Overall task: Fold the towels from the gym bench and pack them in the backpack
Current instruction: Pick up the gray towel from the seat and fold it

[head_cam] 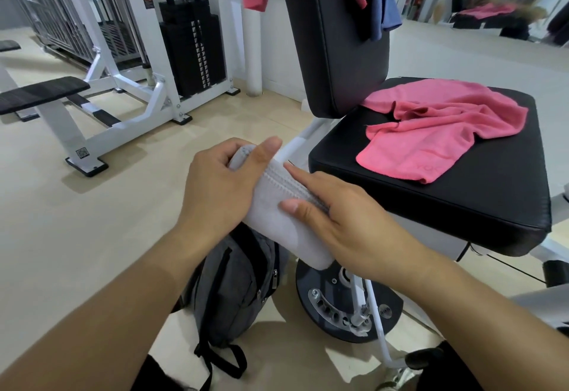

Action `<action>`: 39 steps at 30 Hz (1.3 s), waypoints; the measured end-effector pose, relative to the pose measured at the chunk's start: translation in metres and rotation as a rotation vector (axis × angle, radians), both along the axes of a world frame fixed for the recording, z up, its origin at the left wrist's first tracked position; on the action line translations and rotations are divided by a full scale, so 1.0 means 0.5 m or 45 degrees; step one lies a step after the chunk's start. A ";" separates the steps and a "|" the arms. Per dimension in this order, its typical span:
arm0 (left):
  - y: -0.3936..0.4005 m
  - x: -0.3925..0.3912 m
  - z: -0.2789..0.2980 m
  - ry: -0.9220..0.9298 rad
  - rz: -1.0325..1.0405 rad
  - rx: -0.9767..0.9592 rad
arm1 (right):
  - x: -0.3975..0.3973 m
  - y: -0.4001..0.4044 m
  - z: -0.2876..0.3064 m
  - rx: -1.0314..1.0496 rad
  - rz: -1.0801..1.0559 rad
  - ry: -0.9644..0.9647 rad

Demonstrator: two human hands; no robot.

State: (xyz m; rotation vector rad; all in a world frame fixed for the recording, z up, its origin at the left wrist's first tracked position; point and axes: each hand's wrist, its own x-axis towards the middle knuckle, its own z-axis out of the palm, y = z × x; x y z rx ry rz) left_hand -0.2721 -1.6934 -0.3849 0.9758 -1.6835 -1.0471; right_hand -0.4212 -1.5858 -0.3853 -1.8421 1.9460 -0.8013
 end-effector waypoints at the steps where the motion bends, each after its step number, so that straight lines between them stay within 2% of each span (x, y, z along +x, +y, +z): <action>1: -0.001 -0.001 0.000 0.004 0.011 -0.017 | 0.001 0.000 0.002 0.000 -0.002 -0.020; 8: 0.000 -0.004 -0.006 0.009 0.023 -0.079 | 0.014 0.000 0.003 0.013 0.042 -0.064; 15: -0.017 0.001 -0.025 -0.123 0.070 -0.067 | 0.047 0.000 -0.028 -0.188 -0.179 -0.120; 20: -0.052 0.030 -0.060 -0.311 0.077 0.067 | 0.078 -0.001 -0.040 -0.084 -0.136 -0.003; 26: -0.114 0.085 -0.101 -0.272 0.128 0.311 | 0.125 -0.011 -0.108 0.168 0.039 0.237; 29: -0.151 0.103 -0.142 -0.425 0.127 0.344 | 0.137 -0.030 -0.181 0.339 0.070 0.235; 32: -0.168 0.104 -0.178 -0.574 0.090 0.403 | 0.121 -0.069 -0.241 0.481 -0.020 0.230; 39: -0.203 0.093 -0.234 -0.736 0.002 0.470 | 0.077 -0.131 -0.260 0.431 -0.286 0.024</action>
